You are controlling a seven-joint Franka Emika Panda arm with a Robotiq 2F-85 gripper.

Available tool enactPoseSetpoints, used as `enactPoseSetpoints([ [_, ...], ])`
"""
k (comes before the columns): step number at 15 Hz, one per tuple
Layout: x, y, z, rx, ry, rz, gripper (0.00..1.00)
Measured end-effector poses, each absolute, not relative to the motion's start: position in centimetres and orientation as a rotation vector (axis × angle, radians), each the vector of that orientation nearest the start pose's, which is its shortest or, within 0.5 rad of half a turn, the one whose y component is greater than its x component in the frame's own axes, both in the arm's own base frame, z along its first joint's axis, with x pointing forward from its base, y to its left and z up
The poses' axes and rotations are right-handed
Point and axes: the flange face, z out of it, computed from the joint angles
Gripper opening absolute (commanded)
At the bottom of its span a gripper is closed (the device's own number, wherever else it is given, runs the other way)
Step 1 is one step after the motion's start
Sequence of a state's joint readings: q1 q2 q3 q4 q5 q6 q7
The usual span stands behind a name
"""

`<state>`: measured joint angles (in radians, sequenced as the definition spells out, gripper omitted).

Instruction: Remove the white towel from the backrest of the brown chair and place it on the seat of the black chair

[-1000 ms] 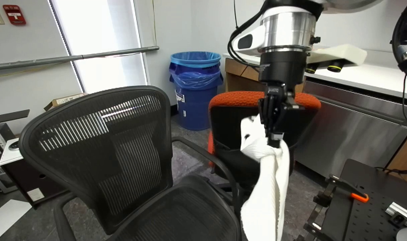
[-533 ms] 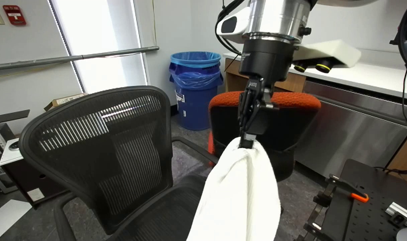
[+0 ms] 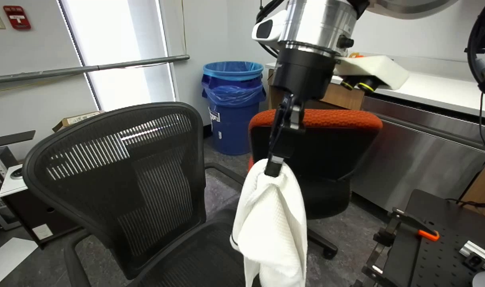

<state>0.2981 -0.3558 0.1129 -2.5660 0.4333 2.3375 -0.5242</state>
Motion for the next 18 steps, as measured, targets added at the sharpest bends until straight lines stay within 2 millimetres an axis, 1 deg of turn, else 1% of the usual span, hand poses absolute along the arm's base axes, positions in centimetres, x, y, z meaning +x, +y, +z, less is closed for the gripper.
enactPoseSetpoints([
  [3, 39.6, 18.1, 40.1, -2.735, -0.820, -0.269, 0.00],
  [6, 40.1, 18.9, 39.6, -2.762, -0.764, -0.298, 0.00],
  [7, 40.2, 19.2, 39.5, -2.770, -0.756, -0.290, 0.25],
  [8, 40.3, 19.4, 39.3, -2.778, -0.758, -0.279, 0.26],
  [9, 40.5, 19.4, 39.3, -2.791, -0.757, -0.271, 0.32],
  [11, 41.1, 18.6, 39.7, -2.811, -0.763, -0.234, 0.49],
  [12, 41.5, 17.7, 40.0, -2.826, -0.767, -0.210, 0.59],
  [13, 42.0, 16.3, 40.2, -2.847, -0.768, -0.180, 0.67],
  [15, 43.1, 12.5, 40.6, -2.900, -0.773, -0.137, 0.84],
  [17, 44.0, 7.9, 40.2, -2.962, -0.789, -0.108, 1.00],
  [18, 44.4, 5.6, 39.9, -2.991, -0.803, -0.093, 0.83],
])
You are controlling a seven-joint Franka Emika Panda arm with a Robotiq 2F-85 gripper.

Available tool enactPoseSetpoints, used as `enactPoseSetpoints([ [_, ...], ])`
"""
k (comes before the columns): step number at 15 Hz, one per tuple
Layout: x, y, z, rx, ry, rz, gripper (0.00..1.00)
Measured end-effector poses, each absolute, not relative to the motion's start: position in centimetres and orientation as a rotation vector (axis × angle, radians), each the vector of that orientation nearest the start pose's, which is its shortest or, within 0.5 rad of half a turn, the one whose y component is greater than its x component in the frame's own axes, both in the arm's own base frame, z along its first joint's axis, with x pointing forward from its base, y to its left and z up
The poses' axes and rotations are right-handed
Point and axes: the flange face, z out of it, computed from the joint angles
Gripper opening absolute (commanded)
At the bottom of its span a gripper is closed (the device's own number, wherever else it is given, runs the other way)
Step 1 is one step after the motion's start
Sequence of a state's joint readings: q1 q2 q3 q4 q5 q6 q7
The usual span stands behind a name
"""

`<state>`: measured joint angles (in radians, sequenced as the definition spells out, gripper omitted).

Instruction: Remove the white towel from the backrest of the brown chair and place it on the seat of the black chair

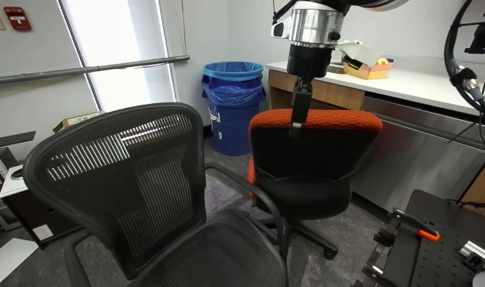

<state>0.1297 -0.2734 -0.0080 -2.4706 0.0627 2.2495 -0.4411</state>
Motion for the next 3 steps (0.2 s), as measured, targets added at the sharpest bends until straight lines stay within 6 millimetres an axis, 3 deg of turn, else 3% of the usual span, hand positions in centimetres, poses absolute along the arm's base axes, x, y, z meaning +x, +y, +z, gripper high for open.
enactPoseSetpoints([
  [2, 44.7, 1.9, 39.2, -3.031, -0.826, -0.060, 0.99],
  [3, 44.8, 1.1, 39.0, -3.036, -0.828, -0.049, 1.00],
])
